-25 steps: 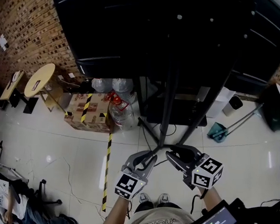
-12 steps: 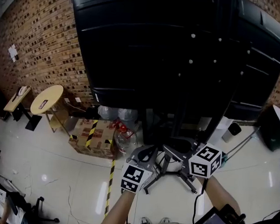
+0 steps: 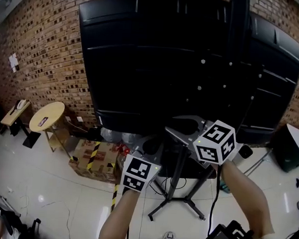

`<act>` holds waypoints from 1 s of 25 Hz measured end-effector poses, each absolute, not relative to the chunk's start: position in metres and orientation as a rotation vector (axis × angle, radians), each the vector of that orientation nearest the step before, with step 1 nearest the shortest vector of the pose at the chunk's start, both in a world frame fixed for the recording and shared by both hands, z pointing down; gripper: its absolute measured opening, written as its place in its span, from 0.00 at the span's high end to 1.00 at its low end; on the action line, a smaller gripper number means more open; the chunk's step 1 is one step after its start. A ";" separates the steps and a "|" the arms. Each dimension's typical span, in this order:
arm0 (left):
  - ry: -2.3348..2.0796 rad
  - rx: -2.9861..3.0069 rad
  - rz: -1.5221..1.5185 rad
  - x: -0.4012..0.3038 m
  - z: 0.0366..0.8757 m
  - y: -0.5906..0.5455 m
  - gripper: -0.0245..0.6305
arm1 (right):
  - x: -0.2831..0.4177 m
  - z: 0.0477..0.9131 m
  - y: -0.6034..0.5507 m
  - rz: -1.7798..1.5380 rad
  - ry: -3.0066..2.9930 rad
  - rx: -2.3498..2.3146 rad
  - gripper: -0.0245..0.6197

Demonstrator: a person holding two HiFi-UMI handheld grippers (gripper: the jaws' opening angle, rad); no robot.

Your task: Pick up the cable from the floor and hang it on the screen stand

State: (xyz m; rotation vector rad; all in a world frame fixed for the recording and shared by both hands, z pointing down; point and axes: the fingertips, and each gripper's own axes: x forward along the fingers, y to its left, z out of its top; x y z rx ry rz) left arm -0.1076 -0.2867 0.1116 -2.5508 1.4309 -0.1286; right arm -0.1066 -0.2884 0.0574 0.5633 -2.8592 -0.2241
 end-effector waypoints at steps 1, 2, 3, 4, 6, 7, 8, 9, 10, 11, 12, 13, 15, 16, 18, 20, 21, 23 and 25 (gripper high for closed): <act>1.437 -2.537 -0.114 -0.105 0.102 -0.292 0.93 | -0.105 0.042 -0.295 -0.270 -2.856 0.563 0.78; 1.446 -2.523 -0.097 -0.103 0.093 -0.297 0.93 | -0.104 0.025 -0.301 -0.314 -2.857 0.563 0.78; 1.453 -2.507 -0.078 -0.102 0.083 -0.301 0.93 | -0.102 0.007 -0.306 -0.356 -2.861 0.565 0.78; 1.457 -2.490 -0.061 -0.100 0.074 -0.304 0.93 | -0.100 -0.010 -0.308 -0.394 -2.866 0.569 0.78; 1.453 -2.468 -0.040 -0.094 0.059 -0.306 0.93 | -0.096 -0.042 -0.309 -0.450 -2.866 0.585 0.78; 1.447 -2.459 -0.035 -0.092 0.052 -0.306 0.93 | -0.097 -0.056 -0.310 -0.468 -2.860 0.594 0.78; 1.437 -2.452 -0.033 -0.090 0.045 -0.308 0.93 | -0.099 -0.070 -0.313 -0.482 -2.851 0.601 0.78; 1.425 -2.446 -0.031 -0.088 0.038 -0.310 0.93 | -0.102 -0.084 -0.318 -0.492 -2.841 0.610 0.78; 1.414 -2.442 -0.025 -0.087 0.031 -0.312 0.93 | -0.106 -0.097 -0.323 -0.501 -2.833 0.620 0.78; 1.406 -2.438 -0.017 -0.086 0.025 -0.315 0.93 | -0.110 -0.109 -0.328 -0.505 -2.829 0.632 0.78; 1.403 -2.434 -0.007 -0.087 0.019 -0.317 0.93 | -0.112 -0.121 -0.332 -0.504 -2.832 0.645 0.78; 1.405 -2.429 0.001 -0.088 0.012 -0.320 0.93 | -0.115 -0.131 -0.336 -0.496 -2.839 0.657 0.78; 1.410 -2.409 0.021 -0.094 -0.007 -0.328 0.93 | -0.118 -0.149 -0.344 -0.480 -2.850 0.683 0.78; 1.410 -2.391 0.033 -0.097 -0.020 -0.332 0.93 | -0.119 -0.156 -0.348 -0.477 -2.853 0.698 0.78; 1.402 -2.343 0.059 -0.102 -0.049 -0.335 0.93 | -0.117 -0.168 -0.352 -0.467 -2.866 0.730 0.78; 1.381 -2.294 0.073 -0.106 -0.083 -0.334 0.93 | -0.113 -0.179 -0.350 -0.437 -2.902 0.756 0.78; 1.371 -2.281 0.079 -0.108 -0.101 -0.336 0.93 | -0.111 -0.187 -0.349 -0.436 -2.917 0.774 0.78; 1.358 -2.281 0.090 -0.111 -0.132 -0.346 0.93 | -0.103 -0.207 -0.352 -0.479 -2.923 0.833 0.78; 1.353 -2.275 0.097 -0.111 -0.156 -0.356 0.93 | -0.094 -0.223 -0.359 -0.531 -2.893 0.899 0.78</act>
